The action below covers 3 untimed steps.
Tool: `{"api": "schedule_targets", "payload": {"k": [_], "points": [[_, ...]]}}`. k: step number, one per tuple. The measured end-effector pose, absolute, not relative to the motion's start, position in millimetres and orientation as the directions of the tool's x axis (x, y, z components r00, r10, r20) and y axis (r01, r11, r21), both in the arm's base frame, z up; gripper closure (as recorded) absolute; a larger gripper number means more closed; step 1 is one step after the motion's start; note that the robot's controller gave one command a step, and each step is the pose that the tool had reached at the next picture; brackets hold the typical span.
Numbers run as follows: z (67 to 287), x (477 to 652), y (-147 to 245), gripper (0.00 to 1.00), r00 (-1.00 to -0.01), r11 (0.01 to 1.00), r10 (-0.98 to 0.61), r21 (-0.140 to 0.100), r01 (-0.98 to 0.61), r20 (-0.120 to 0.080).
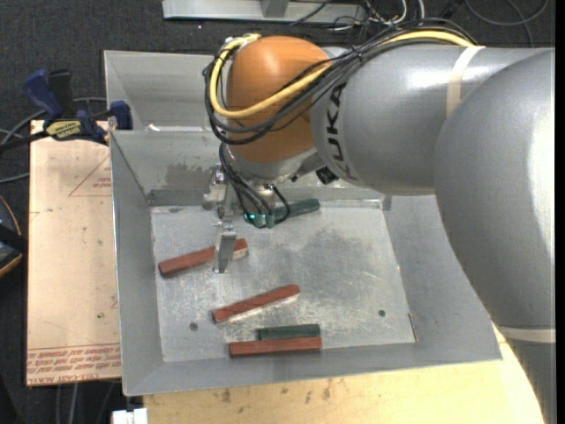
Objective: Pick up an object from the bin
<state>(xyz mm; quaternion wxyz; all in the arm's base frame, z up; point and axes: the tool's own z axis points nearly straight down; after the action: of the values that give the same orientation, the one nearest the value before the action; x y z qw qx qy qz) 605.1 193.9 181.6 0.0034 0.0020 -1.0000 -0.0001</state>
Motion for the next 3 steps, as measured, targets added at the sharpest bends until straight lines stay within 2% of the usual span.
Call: {"api": "schedule_targets", "payload": {"k": [1,2,3], "points": [[186,607.1,193,0.0,-1.0,1.0,-0.001,0.002,-0.001,-0.001],[75,617.6,220,1.0,-0.995,0.995,-0.097,0.003,-0.097,-0.004],[75,617.6,220,1.0,-0.995,0.995,-0.097,0.004,-0.097,-0.004]]}}
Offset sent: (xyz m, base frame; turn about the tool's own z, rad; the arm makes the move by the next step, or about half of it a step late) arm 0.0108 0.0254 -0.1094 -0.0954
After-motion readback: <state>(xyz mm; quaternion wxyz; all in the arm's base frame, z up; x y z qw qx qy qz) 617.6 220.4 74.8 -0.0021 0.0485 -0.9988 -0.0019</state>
